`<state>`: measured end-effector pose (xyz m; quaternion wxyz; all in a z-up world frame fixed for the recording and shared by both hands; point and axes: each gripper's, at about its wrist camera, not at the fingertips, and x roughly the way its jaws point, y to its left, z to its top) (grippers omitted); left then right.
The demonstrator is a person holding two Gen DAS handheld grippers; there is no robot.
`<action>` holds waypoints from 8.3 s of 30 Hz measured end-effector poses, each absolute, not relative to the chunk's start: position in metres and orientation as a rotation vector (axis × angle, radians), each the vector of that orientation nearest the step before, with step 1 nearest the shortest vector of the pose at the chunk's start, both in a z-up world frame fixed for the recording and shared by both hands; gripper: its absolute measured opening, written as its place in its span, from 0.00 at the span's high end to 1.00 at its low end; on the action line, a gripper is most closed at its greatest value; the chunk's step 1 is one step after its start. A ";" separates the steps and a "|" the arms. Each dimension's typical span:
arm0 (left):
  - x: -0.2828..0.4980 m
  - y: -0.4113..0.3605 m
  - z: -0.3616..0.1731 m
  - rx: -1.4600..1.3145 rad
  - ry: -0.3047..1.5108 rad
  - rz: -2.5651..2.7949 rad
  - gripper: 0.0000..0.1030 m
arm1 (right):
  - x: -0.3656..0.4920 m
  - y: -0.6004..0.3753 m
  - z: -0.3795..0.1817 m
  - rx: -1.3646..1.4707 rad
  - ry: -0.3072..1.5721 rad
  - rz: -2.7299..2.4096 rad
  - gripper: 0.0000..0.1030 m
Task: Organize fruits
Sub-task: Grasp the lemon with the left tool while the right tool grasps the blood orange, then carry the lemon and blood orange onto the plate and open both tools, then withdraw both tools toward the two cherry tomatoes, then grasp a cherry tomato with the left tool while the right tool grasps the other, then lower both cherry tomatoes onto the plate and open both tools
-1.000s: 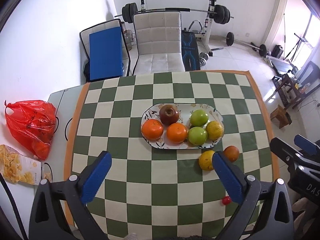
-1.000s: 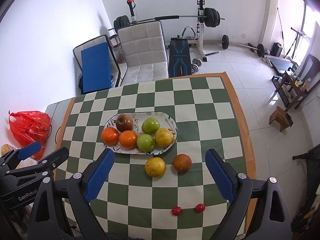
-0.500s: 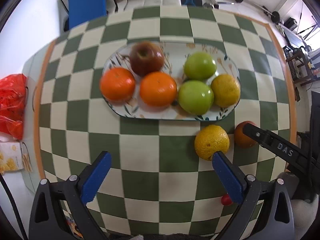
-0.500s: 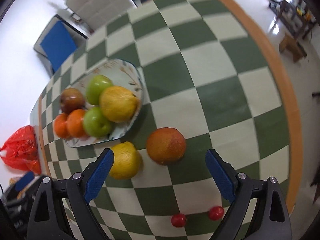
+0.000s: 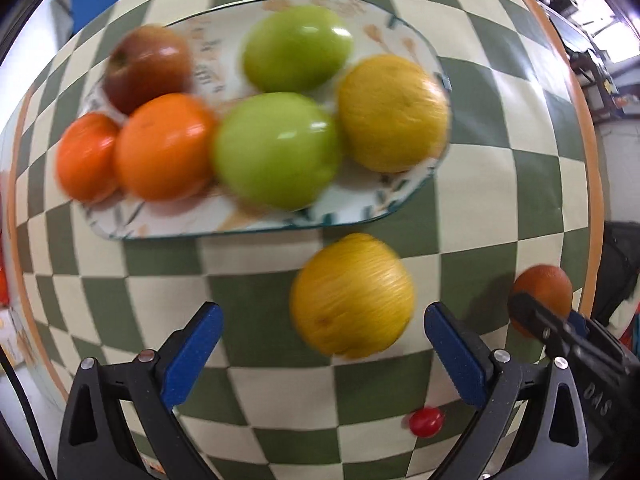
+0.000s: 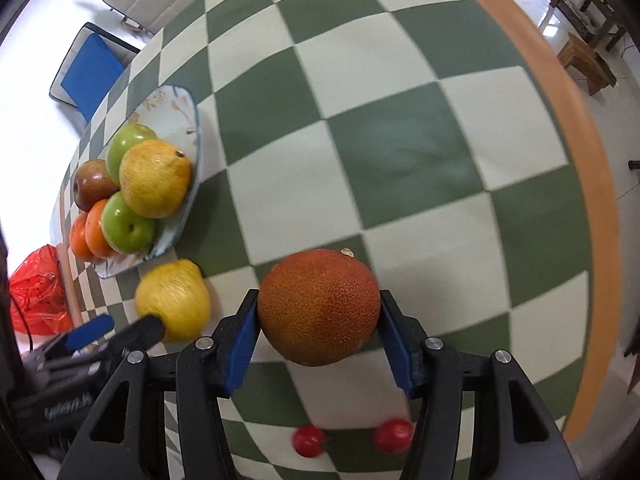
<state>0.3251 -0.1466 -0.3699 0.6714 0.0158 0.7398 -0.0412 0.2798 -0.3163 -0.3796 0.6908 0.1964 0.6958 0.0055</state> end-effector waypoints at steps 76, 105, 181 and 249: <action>0.485 0.066 -0.347 -0.373 1.661 0.069 0.41 | 0.460 -0.214 -0.351 0.267 1.456 0.222 0.43; 0.381 0.037 -0.276 -0.038 1.413 0.102 0.13 | 0.391 -0.193 -0.304 0.029 1.374 0.053 0.07; 0.245 -0.138 -0.332 0.318 1.588 -0.145 0.00 | 0.159 -0.344 -0.372 0.488 1.530 -0.119 0.44; 0.366 0.063 -0.362 -0.802 1.712 0.023 0.66 | 0.330 -0.133 -0.362 0.382 1.357 0.338 0.54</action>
